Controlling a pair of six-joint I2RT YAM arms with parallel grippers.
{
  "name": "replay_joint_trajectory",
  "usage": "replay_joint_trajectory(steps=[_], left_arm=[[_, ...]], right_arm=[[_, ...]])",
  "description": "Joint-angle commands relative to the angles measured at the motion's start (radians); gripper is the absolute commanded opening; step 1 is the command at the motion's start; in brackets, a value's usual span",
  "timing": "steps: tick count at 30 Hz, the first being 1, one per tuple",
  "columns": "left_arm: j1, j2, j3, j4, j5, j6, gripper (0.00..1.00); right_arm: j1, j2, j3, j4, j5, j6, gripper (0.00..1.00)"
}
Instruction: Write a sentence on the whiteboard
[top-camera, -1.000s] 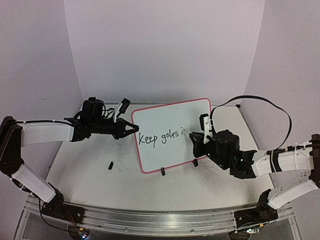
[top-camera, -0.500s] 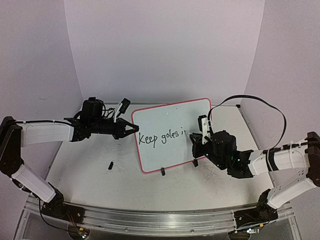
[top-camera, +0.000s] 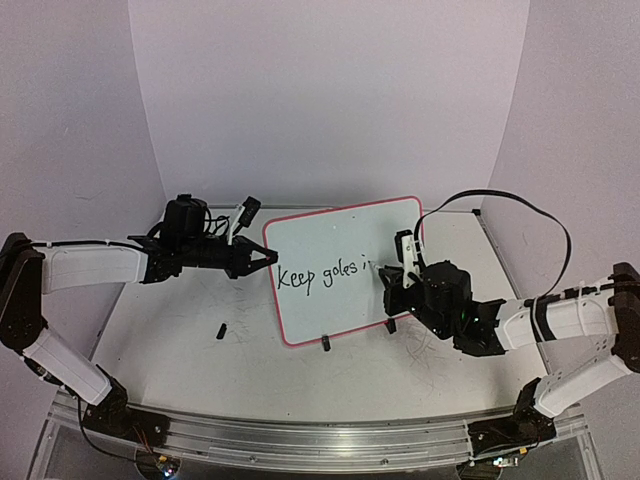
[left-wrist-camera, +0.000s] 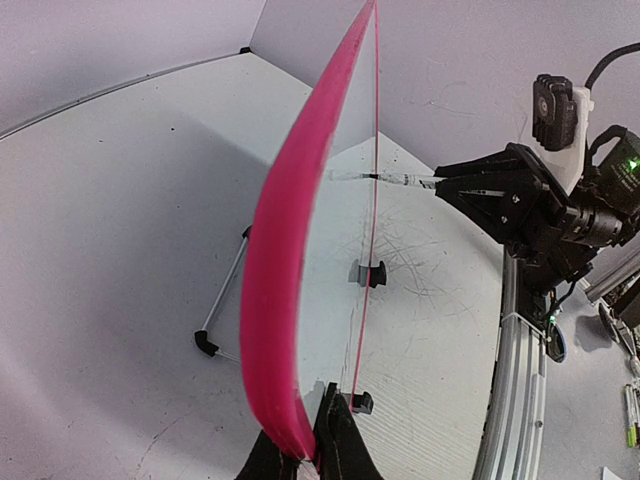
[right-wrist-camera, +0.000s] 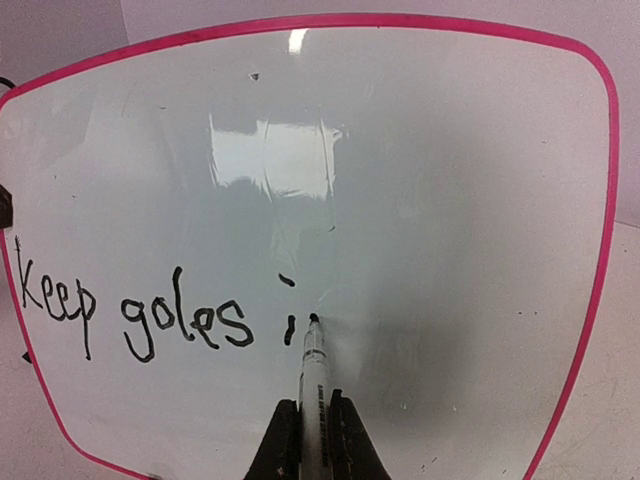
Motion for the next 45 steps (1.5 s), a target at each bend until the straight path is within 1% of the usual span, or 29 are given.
replay_joint_trajectory(steps=[1, 22, 24, 45], left_arm=[[0.015, -0.020, 0.019, -0.026, -0.167, 0.100, 0.00], [0.016, -0.019, 0.025, -0.027, -0.163, 0.099, 0.00], [0.015, -0.019, 0.022, -0.028, -0.163, 0.099, 0.00], [0.015, -0.020, 0.020, -0.028, -0.159, 0.098, 0.00]], right_arm=[[0.002, -0.020, 0.008, -0.009, 0.013, 0.010, 0.00], [0.013, -0.019, -0.015, -0.031, 0.002, 0.044, 0.00], [0.013, -0.020, -0.016, -0.030, 0.019, 0.041, 0.00], [0.012, 0.012, 0.045, 0.035, 0.049, 0.008, 0.00]])
